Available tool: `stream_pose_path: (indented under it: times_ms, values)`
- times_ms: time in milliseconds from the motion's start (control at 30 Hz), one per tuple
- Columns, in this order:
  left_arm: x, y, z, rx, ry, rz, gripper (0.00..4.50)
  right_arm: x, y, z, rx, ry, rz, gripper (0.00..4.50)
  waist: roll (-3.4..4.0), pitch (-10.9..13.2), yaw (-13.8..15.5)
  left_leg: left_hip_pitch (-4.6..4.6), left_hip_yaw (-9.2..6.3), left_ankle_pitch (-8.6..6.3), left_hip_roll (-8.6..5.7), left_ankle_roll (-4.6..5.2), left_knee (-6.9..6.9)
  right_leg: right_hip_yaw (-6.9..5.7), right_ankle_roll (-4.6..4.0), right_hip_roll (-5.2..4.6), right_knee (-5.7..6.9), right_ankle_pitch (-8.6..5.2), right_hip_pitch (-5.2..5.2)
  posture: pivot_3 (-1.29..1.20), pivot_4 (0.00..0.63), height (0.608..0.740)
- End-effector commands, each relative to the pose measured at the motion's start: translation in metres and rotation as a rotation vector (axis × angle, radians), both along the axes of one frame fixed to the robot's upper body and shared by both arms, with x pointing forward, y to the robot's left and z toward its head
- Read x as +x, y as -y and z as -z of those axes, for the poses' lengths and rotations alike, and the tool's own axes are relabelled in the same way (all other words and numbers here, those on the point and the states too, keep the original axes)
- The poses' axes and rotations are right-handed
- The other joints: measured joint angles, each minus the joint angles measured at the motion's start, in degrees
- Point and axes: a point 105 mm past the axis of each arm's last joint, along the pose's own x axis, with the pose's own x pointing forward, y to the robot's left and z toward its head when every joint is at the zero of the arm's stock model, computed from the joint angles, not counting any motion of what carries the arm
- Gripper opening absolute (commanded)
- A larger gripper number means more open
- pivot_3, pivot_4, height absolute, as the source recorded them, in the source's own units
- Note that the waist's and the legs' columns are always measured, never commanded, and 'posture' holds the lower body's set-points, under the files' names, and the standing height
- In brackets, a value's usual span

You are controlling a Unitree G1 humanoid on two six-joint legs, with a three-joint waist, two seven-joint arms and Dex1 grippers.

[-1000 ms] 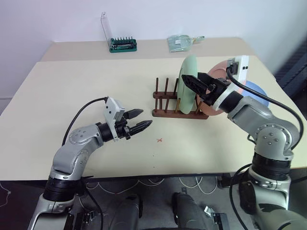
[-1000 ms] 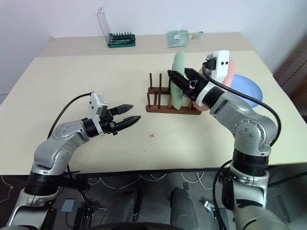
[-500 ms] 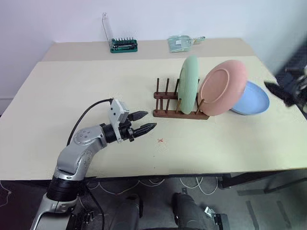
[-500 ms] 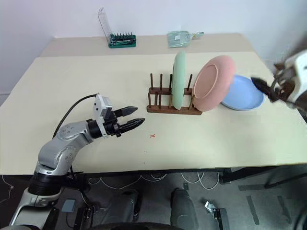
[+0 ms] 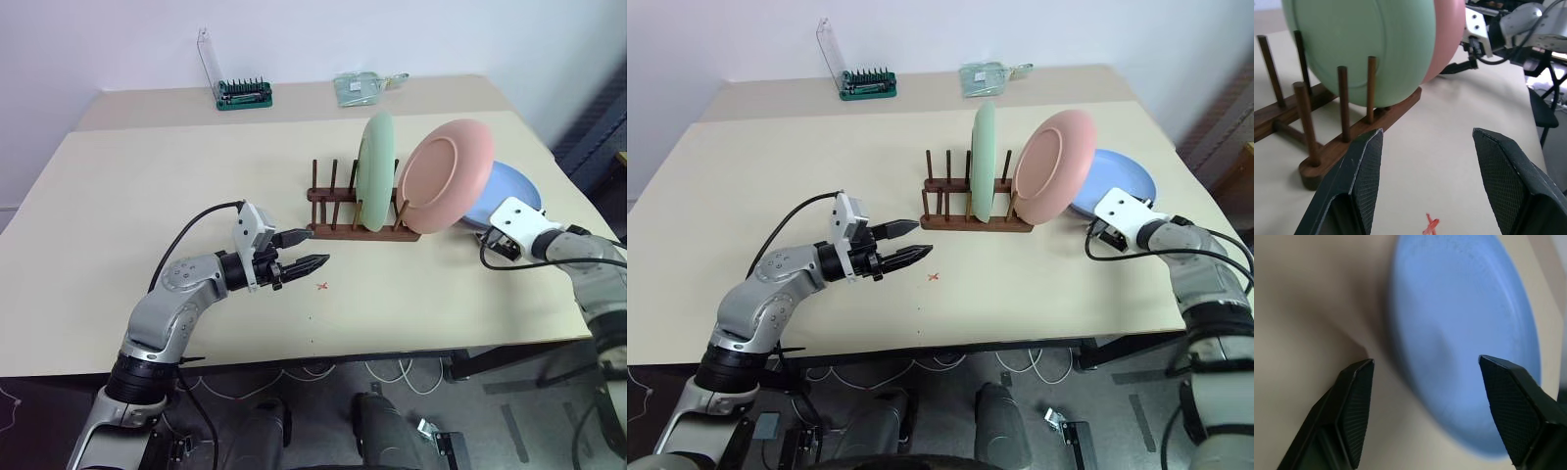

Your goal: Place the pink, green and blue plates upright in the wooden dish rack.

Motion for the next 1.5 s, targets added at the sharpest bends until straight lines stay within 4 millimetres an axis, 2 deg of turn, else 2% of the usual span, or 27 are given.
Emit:
stream_pose_path:
  times_ms: [33,100,200,233,300,400,633,667,700,767,867,1000,1133,1233,1300,1400,1500]
  values:
    - [-0.005,-0.001,-0.009,-0.003,0.048,0.003,3.02,0.007,0.004,0.003,-0.043,0.019,0.023,2.64,-0.01,0.0,0.0,0.00,0.00,0.00,-0.01,0.00,0.02,0.00,0.00,0.00,-0.01,0.00,0.02,0.00,0.150,0.740]
    - [-0.006,-0.002,-0.009,0.001,0.050,0.001,3.02,0.008,0.005,0.003,-0.041,0.024,0.025,1.78,-0.01,0.0,0.1,0.00,-0.01,0.00,-0.03,0.00,0.02,0.01,0.00,-0.01,-0.01,0.00,0.02,0.00,0.150,0.740]
    - [-0.006,-0.003,-0.006,0.001,0.044,-0.005,3.02,0.007,0.008,-0.002,-0.043,0.055,0.027,0.21,0.01,0.0,0.3,0.00,-0.03,0.00,-0.04,-0.01,0.03,0.01,0.00,-0.01,-0.01,0.00,0.03,0.00,0.150,0.740]
    - [-0.006,-0.004,-0.005,0.002,0.042,-0.006,3.02,0.006,0.009,-0.005,-0.050,0.064,0.025,0.05,0.01,0.0,0.3,0.00,-0.02,0.00,-0.05,-0.01,0.04,0.01,0.00,-0.02,0.00,0.00,0.03,0.00,0.150,0.740]
    - [-0.005,-0.006,-0.002,0.004,0.039,-0.009,3.02,0.001,0.015,-0.015,-0.080,0.105,0.032,0.05,0.02,0.0,0.2,0.00,-0.03,0.00,-0.05,0.00,0.03,0.01,0.00,-0.02,0.00,0.00,0.03,0.00,0.150,0.740]
    - [-0.005,-0.007,0.000,0.005,0.034,-0.006,3.02,-0.014,0.030,-0.051,-0.097,0.242,0.091,0.05,0.08,0.0,1.0,-0.03,-0.07,0.00,-0.06,0.00,-0.01,0.00,0.01,-0.02,0.01,0.00,-0.01,0.00,0.150,0.740]
    - [-0.005,-0.003,0.002,0.002,0.029,0.015,3.02,-0.049,0.032,-0.133,-0.132,0.559,0.212,0.05,0.19,0.0,1.1,0.01,0.01,0.00,-0.03,0.00,0.01,0.03,0.01,-0.01,0.03,-0.01,-0.02,0.00,0.150,0.740]
    - [-0.004,-0.001,0.002,0.000,0.028,0.024,3.02,-0.053,0.022,-0.152,-0.092,0.630,0.189,0.05,0.19,0.0,1.2,0.01,0.01,0.00,-0.03,0.00,0.02,0.04,0.01,-0.01,0.03,-0.01,-0.01,0.00,0.150,0.740]
    - [-0.004,0.001,0.001,0.000,0.030,0.035,3.02,-0.056,0.003,-0.175,-0.011,0.713,0.129,0.05,0.19,0.0,1.2,0.00,0.01,0.00,-0.03,0.00,0.03,0.03,0.01,-0.02,0.02,-0.01,-0.01,0.00,0.150,0.740]
    - [-0.002,0.003,0.001,0.001,0.034,0.045,3.02,-0.063,-0.028,-0.205,0.130,0.810,0.005,0.05,0.21,0.0,0.9,0.00,0.02,0.00,-0.02,0.01,0.04,0.03,0.01,-0.02,0.02,-0.01,-0.01,0.00,0.150,0.740]
    - [0.000,0.004,0.001,-0.001,0.039,0.047,3.02,-0.078,-0.092,-0.231,0.397,0.818,-0.309,0.05,0.21,0.0,1.0,0.01,0.00,0.00,0.03,0.01,0.02,0.02,0.01,0.02,0.03,-0.01,-0.02,0.00,0.150,0.740]
    - [0.000,0.002,0.000,-0.014,0.042,0.023,3.02,-0.102,-0.175,-0.227,0.649,0.608,-0.673,0.05,0.14,0.0,1.4,-0.03,-0.15,-0.01,0.01,0.02,0.02,-0.04,0.01,0.01,0.00,-0.01,0.01,0.00,0.150,0.740]
    - [0.006,-0.012,0.002,0.000,0.052,-0.041,3.02,-0.126,-0.237,-0.226,0.928,0.424,-0.934,0.05,0.15,0.0,1.5,-0.06,-0.21,-0.01,-0.02,0.02,0.06,-0.06,0.00,-0.02,0.01,0.00,0.01,0.00,0.150,0.740]
    - [0.013,-0.029,0.005,0.029,0.057,-0.109,3.02,-0.126,-0.266,-0.219,1.169,0.268,-0.979,0.05,0.13,-0.1,1.4,-0.05,-0.28,-0.01,-0.01,0.02,0.01,-0.10,-0.01,-0.01,0.03,0.00,-0.04,0.00,0.150,0.740]
    - [0.016,-0.039,0.007,0.058,0.064,-0.142,3.02,-0.121,-0.278,-0.208,1.213,0.204,-0.949,0.05,0.14,-0.1,1.4,-0.05,-0.29,-0.01,-0.01,0.02,-0.01,-0.10,-0.01,0.01,0.08,0.00,-0.09,0.00,0.150,0.740]
    - [0.018,-0.051,0.007,0.078,0.071,-0.182,3.02,-0.096,-0.280,-0.188,1.302,0.115,-0.789,0.05,0.14,-0.1,1.5,-0.06,-0.28,-0.01,-0.03,0.01,-0.01,-0.10,-0.01,0.00,0.09,0.00,-0.11,0.00,0.150,0.740]
    - [0.017,-0.058,0.006,0.083,0.074,-0.200,3.02,-0.083,-0.278,-0.175,1.347,0.069,-0.695,0.05,0.14,-0.1,1.6,-0.08,-0.28,0.00,-0.05,0.01,0.00,-0.10,-0.01,0.00,0.09,0.00,-0.11,0.00,0.150,0.740]
